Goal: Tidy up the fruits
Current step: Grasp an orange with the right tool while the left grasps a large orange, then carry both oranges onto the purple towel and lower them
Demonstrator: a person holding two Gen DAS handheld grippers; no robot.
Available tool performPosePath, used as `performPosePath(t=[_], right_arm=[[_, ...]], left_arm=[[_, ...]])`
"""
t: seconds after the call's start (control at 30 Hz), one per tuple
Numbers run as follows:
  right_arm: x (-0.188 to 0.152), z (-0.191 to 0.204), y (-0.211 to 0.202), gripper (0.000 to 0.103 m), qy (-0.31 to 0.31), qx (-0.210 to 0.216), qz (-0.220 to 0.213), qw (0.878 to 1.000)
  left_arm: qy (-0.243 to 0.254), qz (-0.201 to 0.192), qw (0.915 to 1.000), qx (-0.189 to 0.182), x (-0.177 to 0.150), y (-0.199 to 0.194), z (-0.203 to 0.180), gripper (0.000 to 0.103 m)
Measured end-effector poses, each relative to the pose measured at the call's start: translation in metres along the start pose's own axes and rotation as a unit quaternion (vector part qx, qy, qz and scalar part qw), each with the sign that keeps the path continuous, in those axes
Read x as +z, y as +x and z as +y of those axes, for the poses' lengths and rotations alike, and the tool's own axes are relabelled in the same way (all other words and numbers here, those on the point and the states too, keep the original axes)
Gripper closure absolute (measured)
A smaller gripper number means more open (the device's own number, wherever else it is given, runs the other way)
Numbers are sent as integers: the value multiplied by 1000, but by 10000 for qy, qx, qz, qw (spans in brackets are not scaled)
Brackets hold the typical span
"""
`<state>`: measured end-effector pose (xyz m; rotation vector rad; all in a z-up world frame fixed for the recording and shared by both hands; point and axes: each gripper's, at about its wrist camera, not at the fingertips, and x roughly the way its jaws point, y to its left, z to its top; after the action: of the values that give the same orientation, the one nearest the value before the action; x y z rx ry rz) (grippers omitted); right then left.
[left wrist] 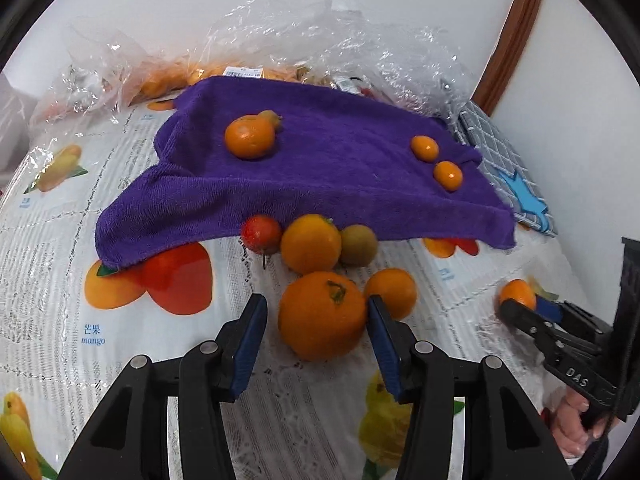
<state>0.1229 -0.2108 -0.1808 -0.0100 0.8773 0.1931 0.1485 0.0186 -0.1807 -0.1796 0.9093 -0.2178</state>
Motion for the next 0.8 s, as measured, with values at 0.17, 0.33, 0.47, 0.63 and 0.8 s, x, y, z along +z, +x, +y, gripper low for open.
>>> performPosePath(t=[0.17, 0.33, 0.47, 0.63, 0.8], right_arm=[[0, 3, 5, 63, -49, 9, 126, 9999], [1, 2, 7, 62, -34, 43, 142, 9999], [0, 4, 7, 63, -64, -14, 131, 9999], [-1, 2, 3, 63, -3, -3, 34, 10000], [-1, -4, -4, 63, 167, 98, -121, 9997]], left_arm=[[73, -94, 9999, 29, -1, 0, -2, 60], [-165, -178, 9992, -306, -4, -4, 7, 63], [-409, -436, 9970, -485, -6, -13, 16, 63], [-514, -672, 9949, -540, -9, -22, 20, 63], [-421, -804, 9943, -552, -10, -28, 19, 63]])
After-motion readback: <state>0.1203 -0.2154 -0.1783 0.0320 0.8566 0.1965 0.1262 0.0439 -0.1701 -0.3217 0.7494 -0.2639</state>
